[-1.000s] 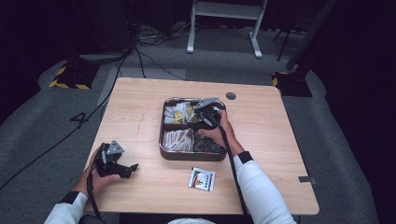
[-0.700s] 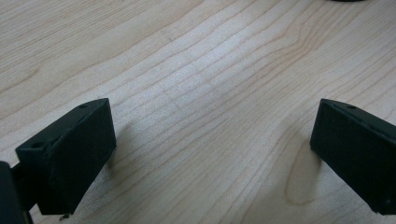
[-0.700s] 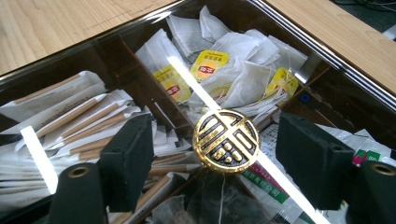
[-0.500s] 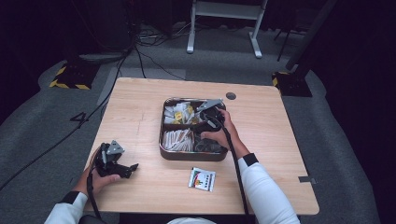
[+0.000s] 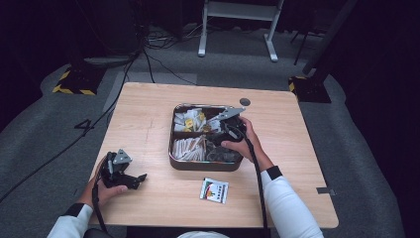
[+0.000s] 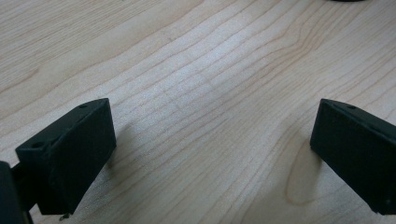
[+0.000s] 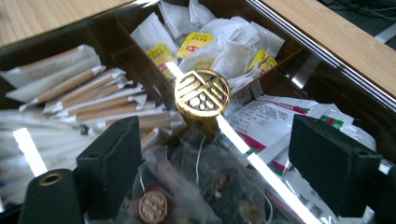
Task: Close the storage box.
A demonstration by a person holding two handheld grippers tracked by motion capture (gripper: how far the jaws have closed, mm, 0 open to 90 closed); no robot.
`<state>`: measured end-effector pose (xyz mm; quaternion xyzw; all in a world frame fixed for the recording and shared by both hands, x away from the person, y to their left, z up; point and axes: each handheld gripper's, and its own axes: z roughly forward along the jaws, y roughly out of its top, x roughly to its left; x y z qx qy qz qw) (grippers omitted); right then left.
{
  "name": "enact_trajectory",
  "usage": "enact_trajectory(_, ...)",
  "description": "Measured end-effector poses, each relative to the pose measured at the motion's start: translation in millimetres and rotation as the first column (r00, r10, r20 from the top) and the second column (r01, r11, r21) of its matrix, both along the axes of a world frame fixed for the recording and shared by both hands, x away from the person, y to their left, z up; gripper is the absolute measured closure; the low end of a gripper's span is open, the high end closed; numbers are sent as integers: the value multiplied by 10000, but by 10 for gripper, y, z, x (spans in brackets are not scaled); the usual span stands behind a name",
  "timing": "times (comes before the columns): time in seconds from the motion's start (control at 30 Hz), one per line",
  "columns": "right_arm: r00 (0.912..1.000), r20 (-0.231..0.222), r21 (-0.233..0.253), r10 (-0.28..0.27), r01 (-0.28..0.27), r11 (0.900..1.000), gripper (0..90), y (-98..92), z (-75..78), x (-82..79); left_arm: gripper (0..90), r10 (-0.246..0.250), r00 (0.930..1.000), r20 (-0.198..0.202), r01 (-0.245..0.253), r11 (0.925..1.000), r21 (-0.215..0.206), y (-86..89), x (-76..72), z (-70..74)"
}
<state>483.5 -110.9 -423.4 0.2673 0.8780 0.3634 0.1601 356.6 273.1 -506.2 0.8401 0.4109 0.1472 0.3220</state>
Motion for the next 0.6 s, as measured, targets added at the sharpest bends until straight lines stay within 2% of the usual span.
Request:
enact_trajectory(0.17, 9997, 132, -232, 197, -194, 9995, 187, -54, 3, -66, 5, 0, 10000, 0, 0, 10000, 0, 0, 0, 0)
enact_trajectory(0.6, 9984, 340, -458, 453, -438, 9980, 189, -254, 42, -248, 5, -1, 10000, 0, 1, 10000, 1, 0, 0, 0)
